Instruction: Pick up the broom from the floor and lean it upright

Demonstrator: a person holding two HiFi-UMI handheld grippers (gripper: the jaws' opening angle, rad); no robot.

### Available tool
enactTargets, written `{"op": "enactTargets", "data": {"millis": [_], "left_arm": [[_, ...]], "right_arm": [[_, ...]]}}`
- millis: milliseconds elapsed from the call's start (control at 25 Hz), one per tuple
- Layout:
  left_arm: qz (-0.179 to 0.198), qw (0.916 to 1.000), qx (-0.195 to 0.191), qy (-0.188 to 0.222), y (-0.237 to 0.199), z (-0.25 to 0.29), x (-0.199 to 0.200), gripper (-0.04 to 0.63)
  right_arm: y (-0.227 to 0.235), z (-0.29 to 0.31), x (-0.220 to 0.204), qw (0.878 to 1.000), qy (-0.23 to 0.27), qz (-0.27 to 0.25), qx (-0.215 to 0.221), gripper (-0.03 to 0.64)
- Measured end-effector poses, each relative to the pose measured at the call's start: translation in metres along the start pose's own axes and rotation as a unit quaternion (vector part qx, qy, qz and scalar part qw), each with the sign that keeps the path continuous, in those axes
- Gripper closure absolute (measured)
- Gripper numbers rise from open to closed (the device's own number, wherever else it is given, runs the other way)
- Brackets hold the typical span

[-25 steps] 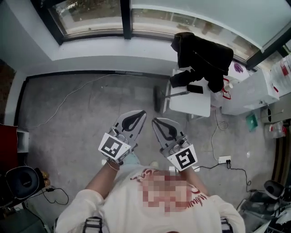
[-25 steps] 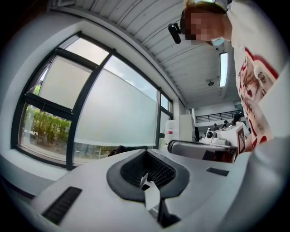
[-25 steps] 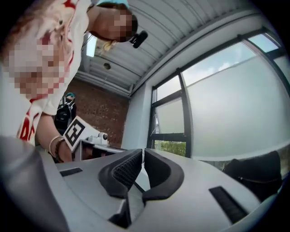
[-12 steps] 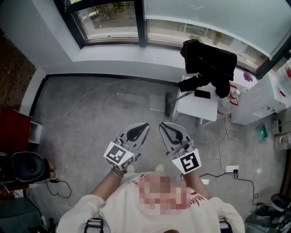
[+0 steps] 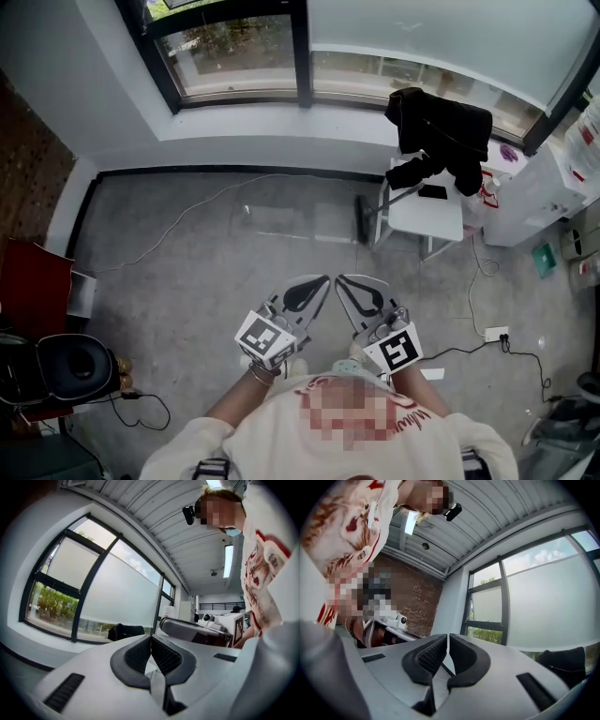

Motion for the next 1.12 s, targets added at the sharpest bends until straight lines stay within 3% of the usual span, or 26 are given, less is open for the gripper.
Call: {"op": "enactTargets", "data": {"millis": [120, 240, 400, 560, 720, 880, 1120], "left_arm": [[-0.021, 0.9991, 0.016, -0.033, -0.011, -0.060, -0.015, 0.574], [-0.039, 0.9976, 0.009, -0.057, -0.026, -0.088, -0.018, 0.574], [-0.027, 0.9993, -0.014, -0.022, -0.017, -0.089, 0.004, 0.574], [-0.022, 0.9995, -0.005, 0.020, -0.007, -0.091, 0.030, 0.574], [-0.002, 0.9993, -0.036, 0.009, 0.008, -0.098, 0.032, 0.574], [-0.011, 0.9997, -0.017, 0.012, 0.014, -0.105, 0.029, 0.574], [0.011, 0.9994, -0.032, -0.004, 0.026, -0.105, 0.028, 0.574]], "right_arm": [[-0.043, 0.006, -0.010, 0.999, -0.025, 0.018, -0.017, 0.581], [-0.066, 0.010, -0.015, 0.998, -0.037, 0.027, -0.035, 0.581], [-0.087, 0.004, -0.010, 0.999, -0.042, 0.010, -0.019, 0.581], [-0.093, 0.009, 0.001, 0.998, -0.023, 0.025, -0.043, 0.581], [-0.094, 0.006, 0.019, 0.999, -0.012, -0.008, -0.046, 0.586], [-0.093, -0.009, 0.022, 0.998, -0.012, -0.005, -0.056, 0.586], [-0.103, -0.023, 0.016, 0.998, -0.018, 0.001, -0.055, 0.586]]}}
Point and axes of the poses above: the fingertips, and each gripper's own axes: z forward along the fingers, y to its right, x out of its top, the point moved 4 cm from there along -z, backward along the fingers, and after that the axes turned 15 degrees about y, right-handed, at the moved point
